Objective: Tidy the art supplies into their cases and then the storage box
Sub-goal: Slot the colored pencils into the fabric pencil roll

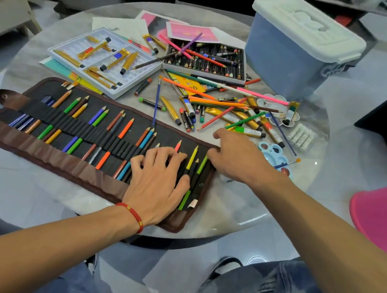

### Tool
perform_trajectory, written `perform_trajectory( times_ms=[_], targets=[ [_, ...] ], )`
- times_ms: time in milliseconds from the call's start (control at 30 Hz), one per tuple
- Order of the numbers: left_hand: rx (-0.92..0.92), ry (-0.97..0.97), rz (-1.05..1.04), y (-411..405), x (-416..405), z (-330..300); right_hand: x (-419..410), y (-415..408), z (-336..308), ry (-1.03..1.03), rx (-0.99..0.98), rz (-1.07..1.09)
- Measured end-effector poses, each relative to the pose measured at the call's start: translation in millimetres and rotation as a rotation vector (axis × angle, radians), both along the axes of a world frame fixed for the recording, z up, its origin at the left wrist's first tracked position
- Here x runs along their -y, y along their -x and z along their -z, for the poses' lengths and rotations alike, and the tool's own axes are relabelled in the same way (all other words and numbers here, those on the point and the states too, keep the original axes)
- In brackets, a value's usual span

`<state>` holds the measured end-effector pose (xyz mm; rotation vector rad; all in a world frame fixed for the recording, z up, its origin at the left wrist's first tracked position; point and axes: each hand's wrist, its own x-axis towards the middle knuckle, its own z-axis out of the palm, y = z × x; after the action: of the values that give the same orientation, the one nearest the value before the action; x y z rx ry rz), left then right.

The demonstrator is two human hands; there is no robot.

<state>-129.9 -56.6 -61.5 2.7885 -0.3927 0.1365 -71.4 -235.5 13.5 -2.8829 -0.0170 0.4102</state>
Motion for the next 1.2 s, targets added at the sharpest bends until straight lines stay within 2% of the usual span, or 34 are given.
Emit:
perform_trajectory(
  times_ms=[100, 200, 333, 667, 767, 800, 867, 967, 1067, 1200],
  targets=[
    [-0.007, -0.006, 0.017, -1, 0, -3, 34, -27, -7, 0.054, 0.103, 0.108],
    [0.022, 0.016, 0.020, -6, -1, -7, 73, -43, -6, 0.079, 0.139, 0.110],
    [0.088, 0.042, 0.014, -22, 0, -14, 81, -47, 11, -0.001, 0.223, -0.055],
    [0.042, 0.136, -0.018, -31, -17, -14, 43, -62, 26, 0.278, 0.585, -0.394],
    [0.026, 0.142, 0.024, -28, -22, -8, 29, -58, 9, 0.225, 0.723, -0.538],
    [0.022, 0.136, 0.033, -27, -22, -7, 22, -53, 4, 0.163, 0.691, -0.612],
    [0.026, 0.132, 0.030, -26, -23, -3, 8, -40, -2, 0.049, 0.475, -0.763],
    [0.034, 0.127, 0.028, -23, -23, -1, -4, -26, 5, 0.036, 0.213, -0.821],
    [0.040, 0.125, 0.024, -22, -22, 0, -9, -24, 11, 0.082, 0.173, -0.840],
    [0.033, 0.120, 0.017, -23, -21, 0, -12, -29, 10, -0.053, 0.062, -0.745]
  ],
)
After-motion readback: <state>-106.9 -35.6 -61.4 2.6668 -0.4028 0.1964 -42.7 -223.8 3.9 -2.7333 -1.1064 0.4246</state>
